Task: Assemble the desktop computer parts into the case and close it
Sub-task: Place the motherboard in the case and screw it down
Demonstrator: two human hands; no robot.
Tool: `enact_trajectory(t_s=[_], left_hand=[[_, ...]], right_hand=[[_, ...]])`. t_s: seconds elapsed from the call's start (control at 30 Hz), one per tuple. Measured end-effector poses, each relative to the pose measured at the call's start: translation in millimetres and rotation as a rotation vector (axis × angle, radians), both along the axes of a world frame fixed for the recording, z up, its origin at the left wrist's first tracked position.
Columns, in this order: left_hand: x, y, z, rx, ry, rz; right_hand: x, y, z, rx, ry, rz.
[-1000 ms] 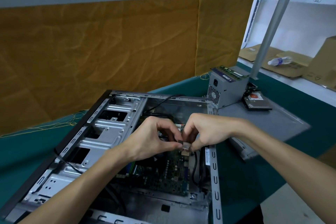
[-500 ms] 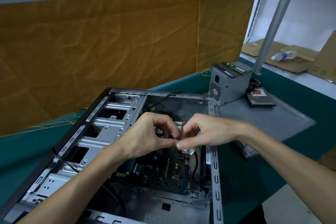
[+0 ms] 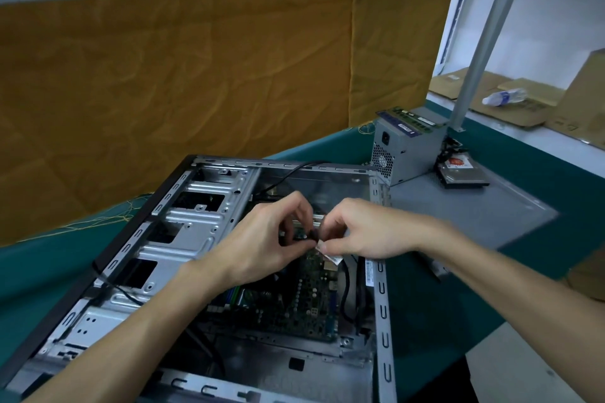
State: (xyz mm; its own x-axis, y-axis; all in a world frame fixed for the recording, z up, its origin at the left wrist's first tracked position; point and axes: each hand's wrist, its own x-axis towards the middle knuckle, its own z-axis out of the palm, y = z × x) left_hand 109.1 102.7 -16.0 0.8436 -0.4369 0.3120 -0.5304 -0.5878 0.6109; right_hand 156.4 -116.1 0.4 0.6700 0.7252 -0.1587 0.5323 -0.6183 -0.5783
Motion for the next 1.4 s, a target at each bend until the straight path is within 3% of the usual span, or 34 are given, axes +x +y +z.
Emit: enact_trajectory(t_s=[0.1, 0.27, 0.43, 0.5, 0.67, 0.9, 1.03, 1.27, 1.4], left_hand=[[1.4, -2.5, -6.2, 0.161, -0.110, -0.028], [4.3, -21.0, -13.7, 0.329, -0.360, -0.069], [7.4, -25.2, -15.9, 0.359, -0.463, -0.069], [7.0, -24.8, -17.4, 0.349, -0.398, -0.073], [4.2, -20.1, -25.1, 0.407, -0.211, -0.110], [-0.2, -31.6, -34.9, 0.699, -0.029, -0.217], [-5.4, -36.5, -41.2, 0.796, 0.095, -0.257], [-4.2, -35.5, -31.7, 0.484, 0.332, -0.110], [-4.0, -45.3, -32.2, 0.493, 0.397, 0.042]], right_hand=[[-3.3, -5.8, -6.9, -0.142, -0.227, -0.049], [-8.6, -11.2, -6.0, -0.193, -0.213, -0.003], [1.6, -18.4, 0.9, -0.144, -0.101, 0.034], [4.3, -21.8, 1.3, -0.095, -0.106, -0.003], [15.8, -29.3, 0.0, 0.260, -0.276, -0.325], [30.0, -17.7, -24.0, 0.169, -0.354, -0.357], [30.3, -17.5, -38.6, 0.227, -0.387, -0.421], [33.0, -16.5, -44.1, 0.215, -0.413, -0.419], [32.1, -15.9, -45.7, 0.231, -0.419, -0.424]])
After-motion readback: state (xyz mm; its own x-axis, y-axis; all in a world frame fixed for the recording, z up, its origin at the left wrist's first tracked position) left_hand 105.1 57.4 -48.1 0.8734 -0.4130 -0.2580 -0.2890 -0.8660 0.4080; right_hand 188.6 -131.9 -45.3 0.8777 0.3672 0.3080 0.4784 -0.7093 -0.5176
